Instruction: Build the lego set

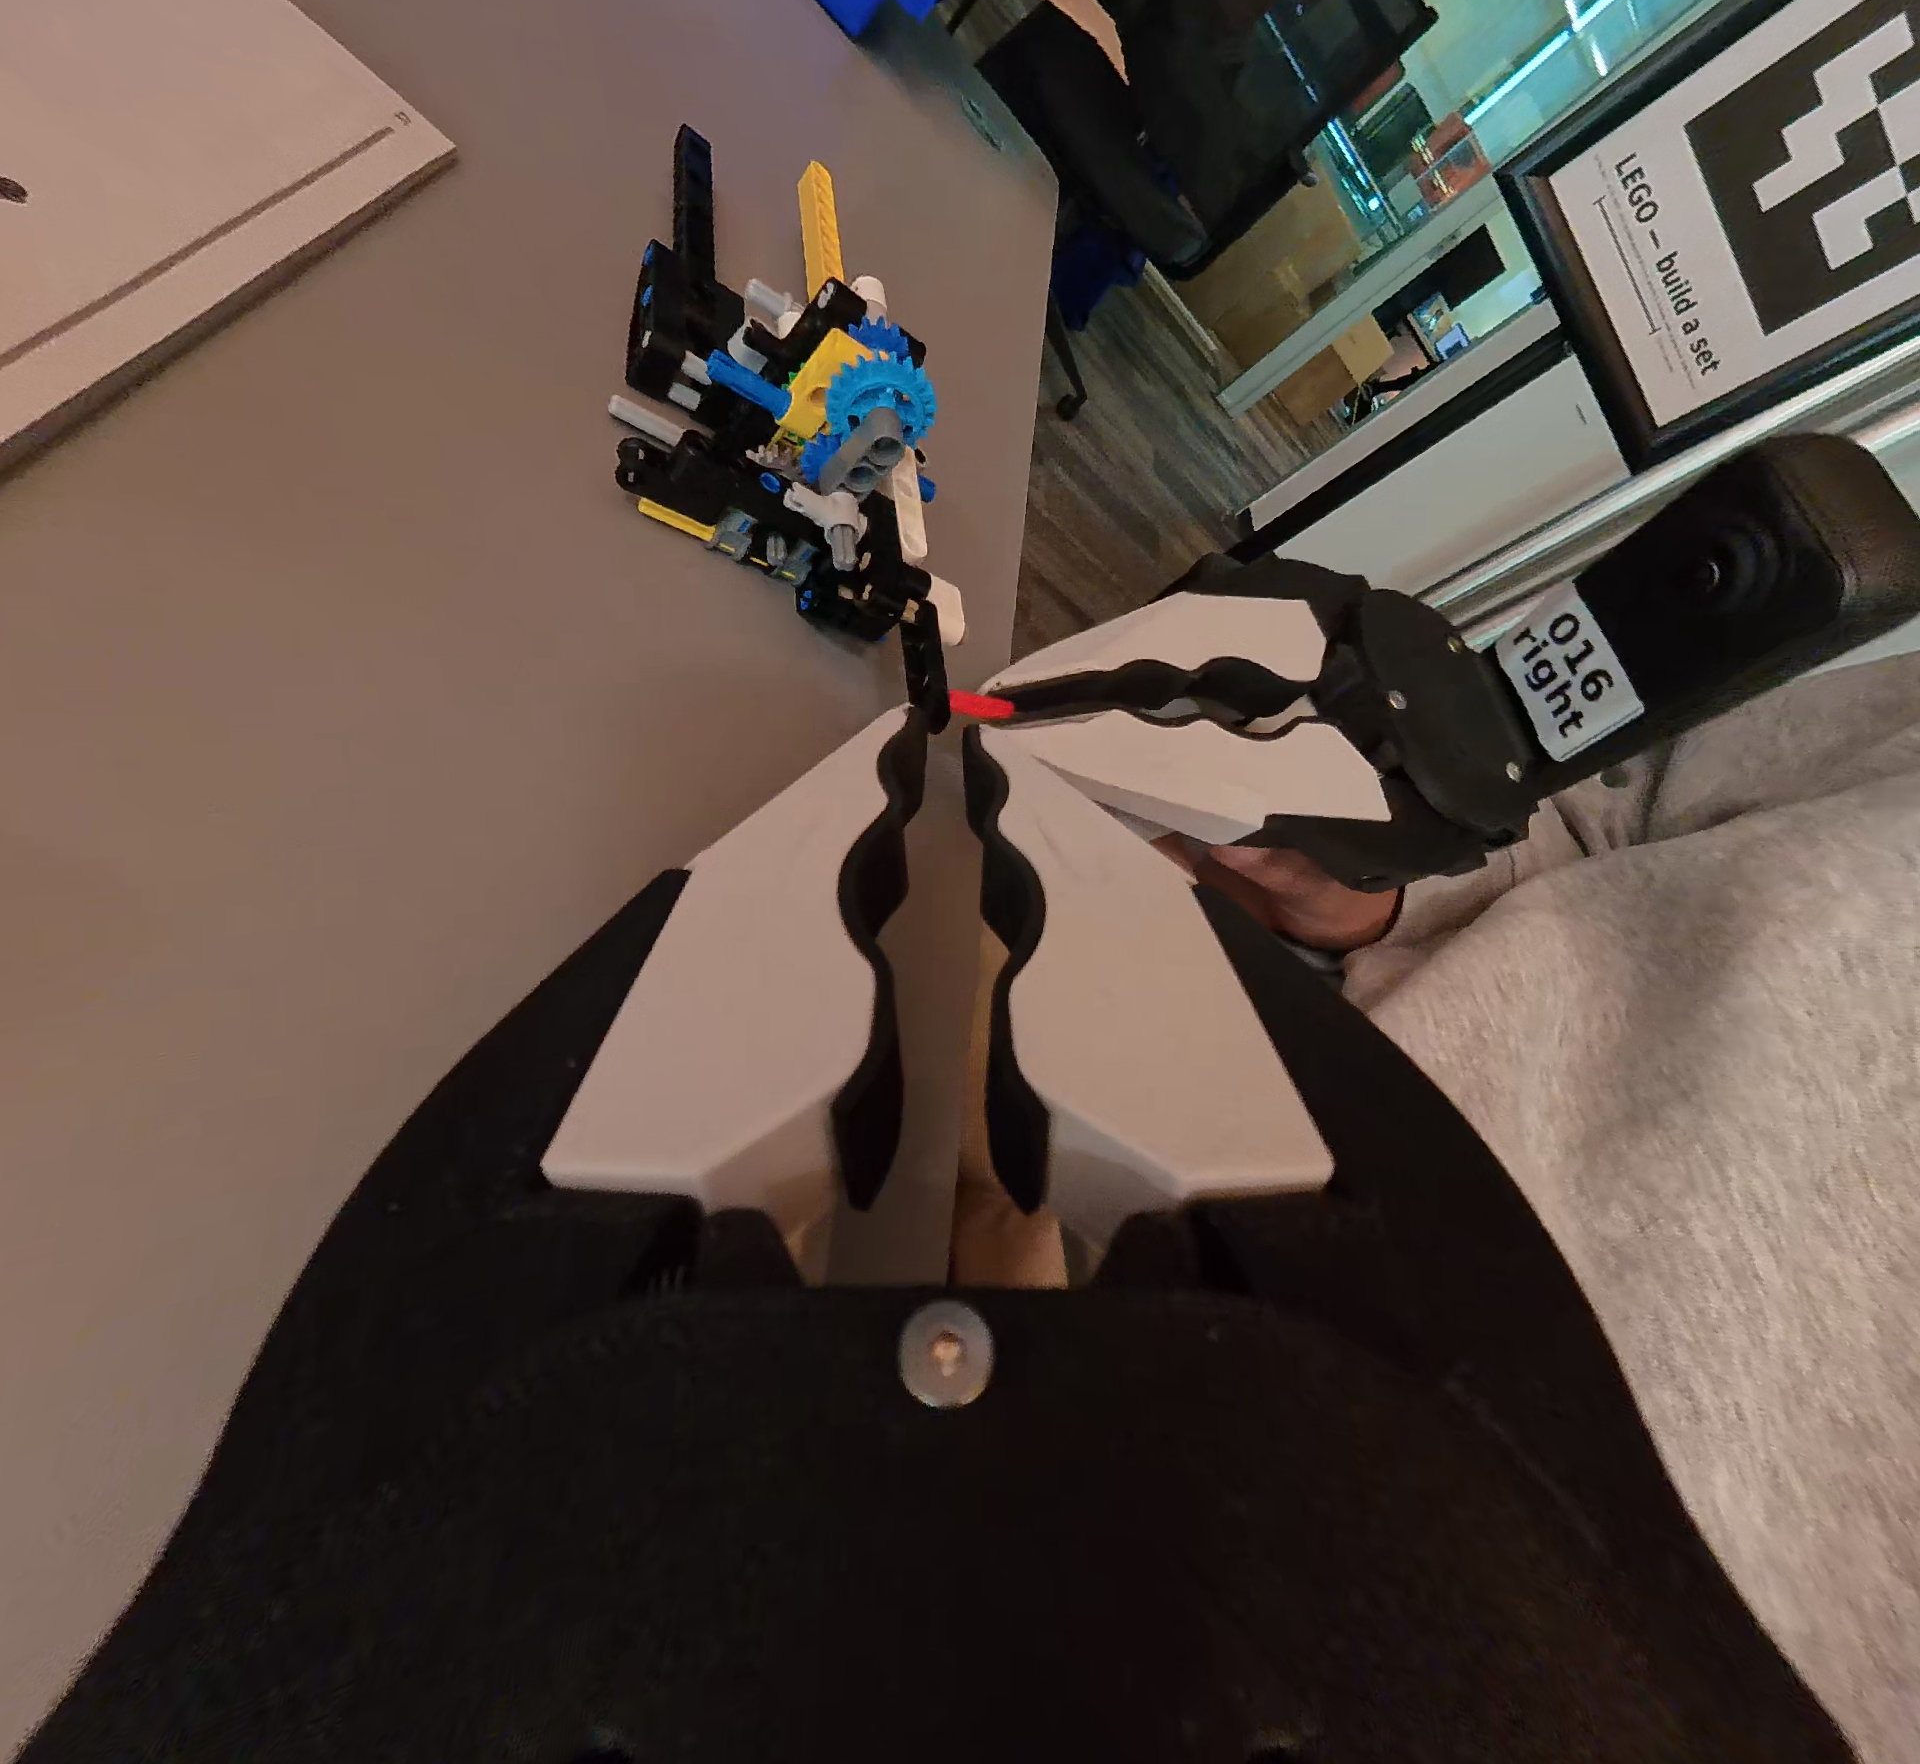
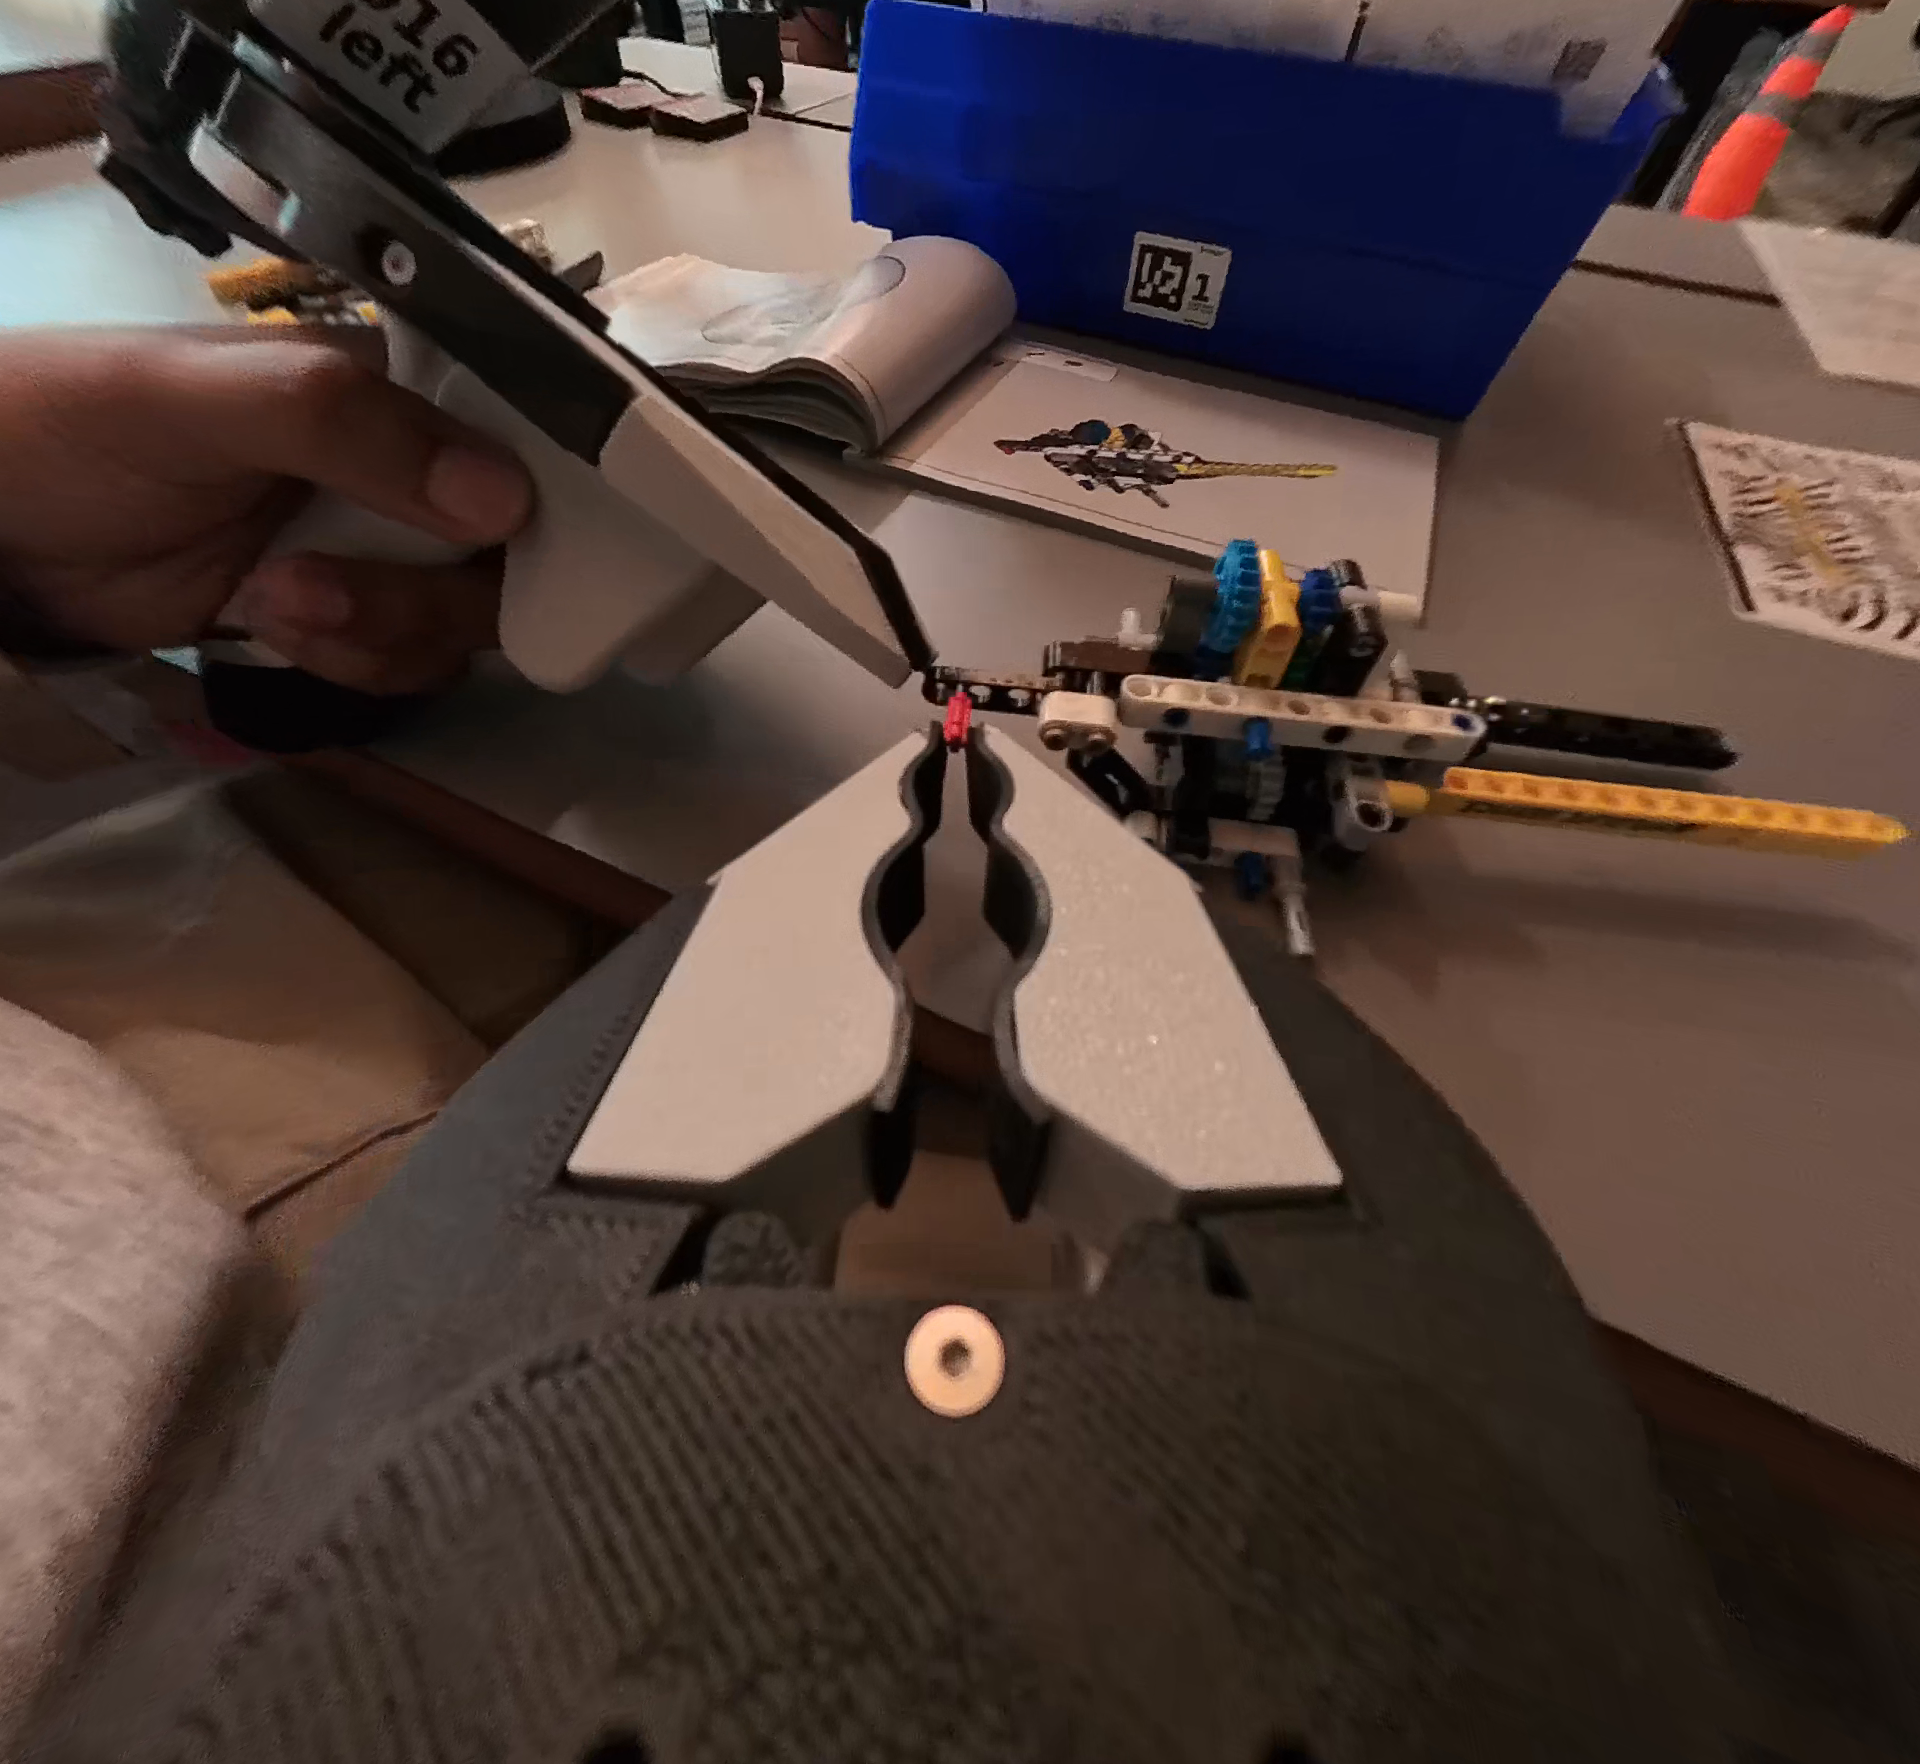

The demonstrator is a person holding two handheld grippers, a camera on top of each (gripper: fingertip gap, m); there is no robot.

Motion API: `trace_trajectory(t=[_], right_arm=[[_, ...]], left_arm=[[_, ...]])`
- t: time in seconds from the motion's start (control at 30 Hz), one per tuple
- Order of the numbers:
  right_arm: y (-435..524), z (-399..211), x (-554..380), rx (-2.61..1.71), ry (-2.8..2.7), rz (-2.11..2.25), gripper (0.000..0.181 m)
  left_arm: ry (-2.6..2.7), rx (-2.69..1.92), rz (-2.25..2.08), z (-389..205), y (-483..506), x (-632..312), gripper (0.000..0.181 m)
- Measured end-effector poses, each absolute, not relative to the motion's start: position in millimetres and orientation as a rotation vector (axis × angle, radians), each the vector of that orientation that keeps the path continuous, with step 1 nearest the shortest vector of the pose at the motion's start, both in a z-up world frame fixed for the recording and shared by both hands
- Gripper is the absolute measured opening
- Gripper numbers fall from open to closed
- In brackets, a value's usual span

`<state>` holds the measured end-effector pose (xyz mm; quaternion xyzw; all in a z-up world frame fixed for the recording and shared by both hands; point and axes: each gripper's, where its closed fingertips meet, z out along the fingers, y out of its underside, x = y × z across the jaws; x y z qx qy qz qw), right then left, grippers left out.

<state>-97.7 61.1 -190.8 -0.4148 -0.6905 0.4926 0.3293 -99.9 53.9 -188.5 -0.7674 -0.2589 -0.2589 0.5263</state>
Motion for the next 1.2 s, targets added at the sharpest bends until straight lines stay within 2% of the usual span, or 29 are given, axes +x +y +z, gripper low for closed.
trace_trajectory(t=[0.2, 1.2], right_arm=[[60.1, -189.7, -97.2, -0.941, -1.819, 1.172, 0.003], [56.3, -191.9, -98.6, -0.867, -1.837, 1.166, 0.003]], left_arm=[[-0.616, -1.835, -0.619, -188.2, 54.2, -100.2, 0.005], [-0.601, -1.838, -0.627, -187.7, 55.5, -99.9, 0.002]])
